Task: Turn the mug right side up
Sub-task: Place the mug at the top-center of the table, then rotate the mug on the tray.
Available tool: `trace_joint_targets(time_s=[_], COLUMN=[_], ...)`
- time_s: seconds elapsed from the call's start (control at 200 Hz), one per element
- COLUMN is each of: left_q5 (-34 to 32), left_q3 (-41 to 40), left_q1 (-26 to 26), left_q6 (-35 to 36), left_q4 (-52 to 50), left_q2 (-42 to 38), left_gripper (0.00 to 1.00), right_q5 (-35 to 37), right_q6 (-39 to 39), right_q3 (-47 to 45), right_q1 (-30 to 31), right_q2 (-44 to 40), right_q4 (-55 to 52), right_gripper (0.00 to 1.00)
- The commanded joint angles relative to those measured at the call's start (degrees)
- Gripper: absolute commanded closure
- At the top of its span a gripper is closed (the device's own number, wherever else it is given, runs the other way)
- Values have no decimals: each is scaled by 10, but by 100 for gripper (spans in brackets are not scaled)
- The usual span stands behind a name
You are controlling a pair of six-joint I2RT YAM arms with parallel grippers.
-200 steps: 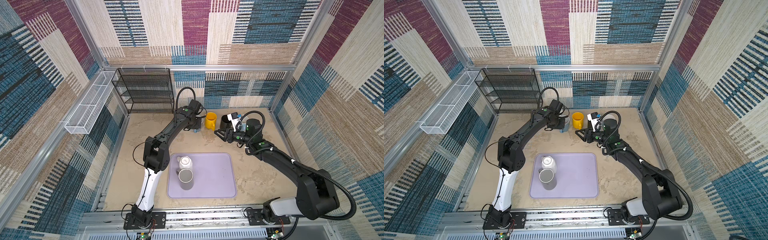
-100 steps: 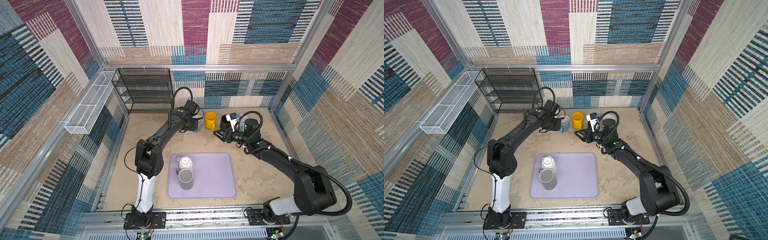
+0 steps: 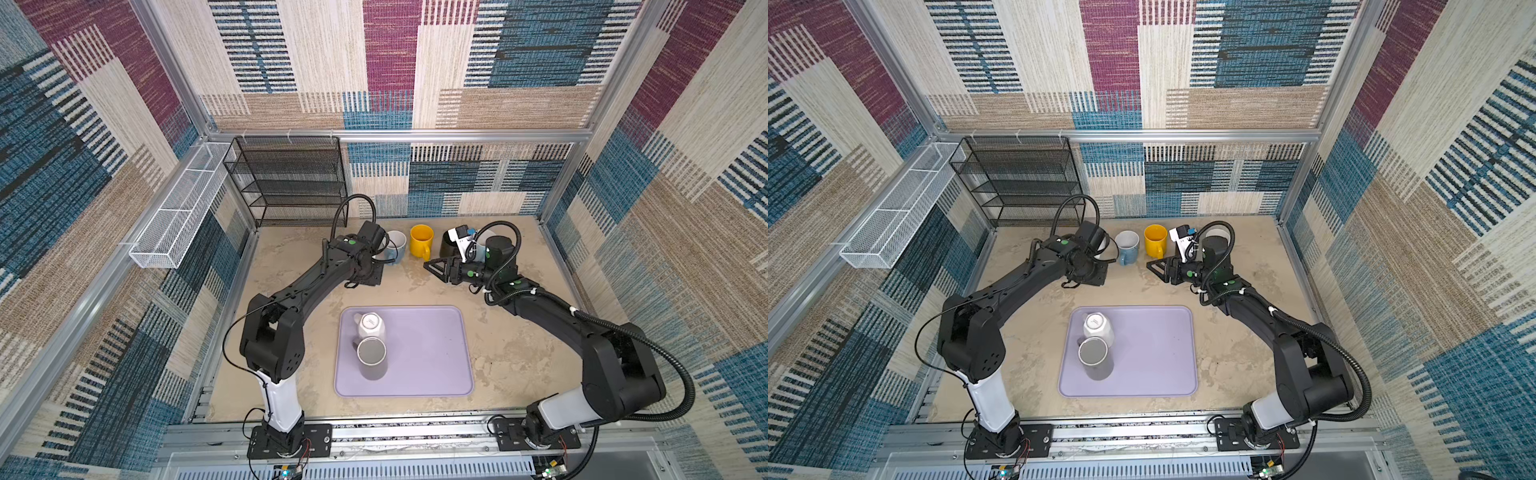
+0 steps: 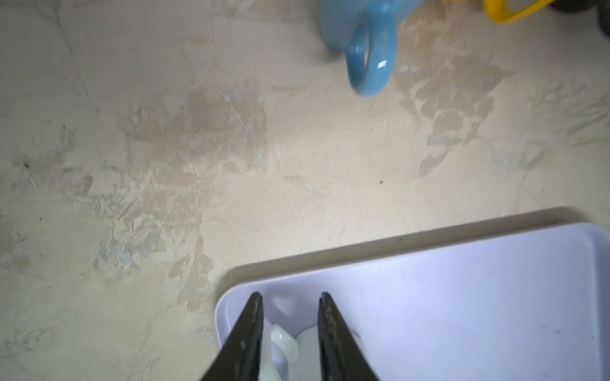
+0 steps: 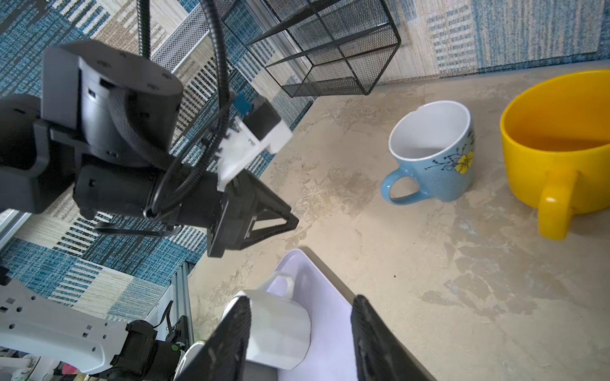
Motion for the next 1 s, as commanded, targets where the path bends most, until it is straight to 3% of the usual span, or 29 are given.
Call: trace_joint_targets(time_s=[0.0,0.326,0.992], left_q5=[-13,-38,-37], left_q3=[-49,-146,-202], left_q1=[0,0,0], left_q6=[7,-9,-23], left_q4=[4,3,-14], left_q2=[-29,-65,-95], left_gripper=[70,70,74], right_q5=[-9,-28,-26], right_q6=[6,23,25], right_q3=[8,9,5], right_q1=[1,1,2], right_q2=[9,16,13], right_q4=[22,43,42], right_gripper=[48,48,48])
